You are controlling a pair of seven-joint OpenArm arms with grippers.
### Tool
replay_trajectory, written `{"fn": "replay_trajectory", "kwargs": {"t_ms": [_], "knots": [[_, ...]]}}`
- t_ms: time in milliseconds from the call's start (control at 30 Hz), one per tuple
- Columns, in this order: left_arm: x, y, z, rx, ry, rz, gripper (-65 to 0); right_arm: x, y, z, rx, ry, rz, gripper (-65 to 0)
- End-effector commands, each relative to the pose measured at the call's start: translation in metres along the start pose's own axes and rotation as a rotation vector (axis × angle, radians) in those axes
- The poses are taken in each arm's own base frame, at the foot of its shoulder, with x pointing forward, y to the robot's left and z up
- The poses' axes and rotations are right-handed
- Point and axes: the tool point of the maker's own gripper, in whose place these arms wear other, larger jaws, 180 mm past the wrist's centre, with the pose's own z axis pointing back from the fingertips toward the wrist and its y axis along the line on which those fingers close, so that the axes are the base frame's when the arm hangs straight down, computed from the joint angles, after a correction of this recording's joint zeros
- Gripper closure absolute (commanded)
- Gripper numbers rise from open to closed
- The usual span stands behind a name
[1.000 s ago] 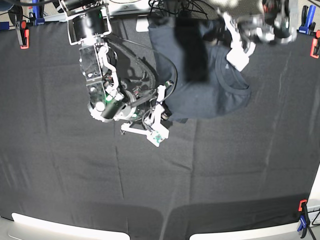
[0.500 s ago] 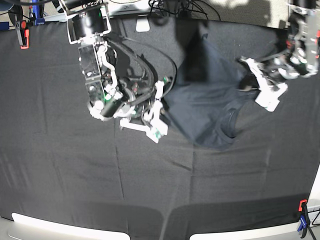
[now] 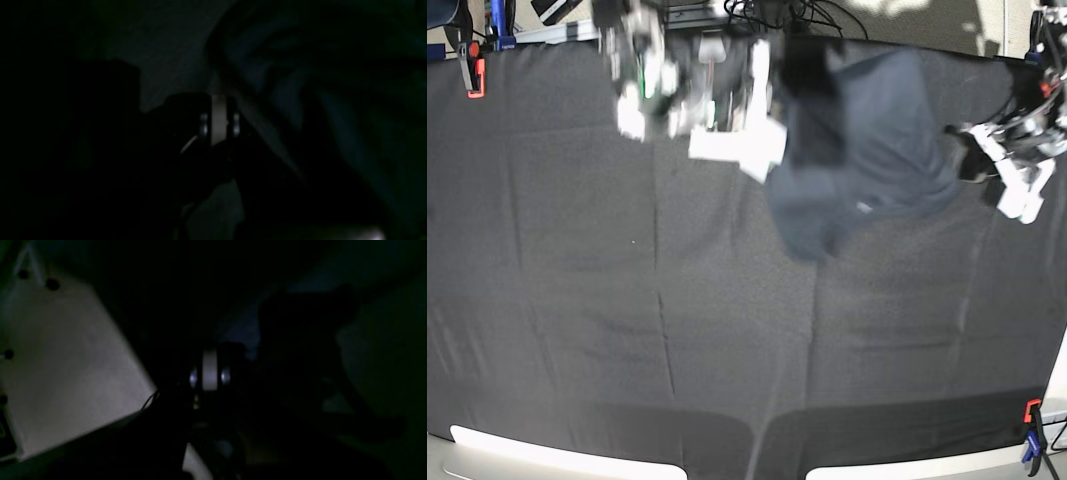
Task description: Layout the t-shirt on the table in an organized manner, then fold the t-shirt properly
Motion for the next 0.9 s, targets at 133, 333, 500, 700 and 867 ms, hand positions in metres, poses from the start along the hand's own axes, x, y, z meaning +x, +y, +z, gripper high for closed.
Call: {"fn": "replay_trajectory", "kwargs": {"t_ms": [133,333,500,700,867], "knots": [[-0.005,0.021,0.021,0.060,-0.017,0.020,0.0,0.024,-0.003,0.024,-0.078,-0.085,0.062,-0.3],[-0.019,-0.003,0.015,-0.015,-0.025,0.042,0.0,0.025,-0.045,0.039,-0.233,-0.106,-0.008,-0.3],[-0.011,-0.019,0.006,-0.043,-0.101,0.086,0.0,0.009,-0.078,0.059,-0.335,-0.091,-0.094,-0.3],[0.002,-0.031,-0.004,-0.068,-0.151,0.118,0.0,-0.007,-0.108,0.085,-0.405,-0.126,-0.209,-0.3],[0.015,-0.050,-0.016,-0.116,-0.190,0.126,0.0,-0.013,-0.115,0.099,-0.399,-0.159,-0.246,-0.3]]}}
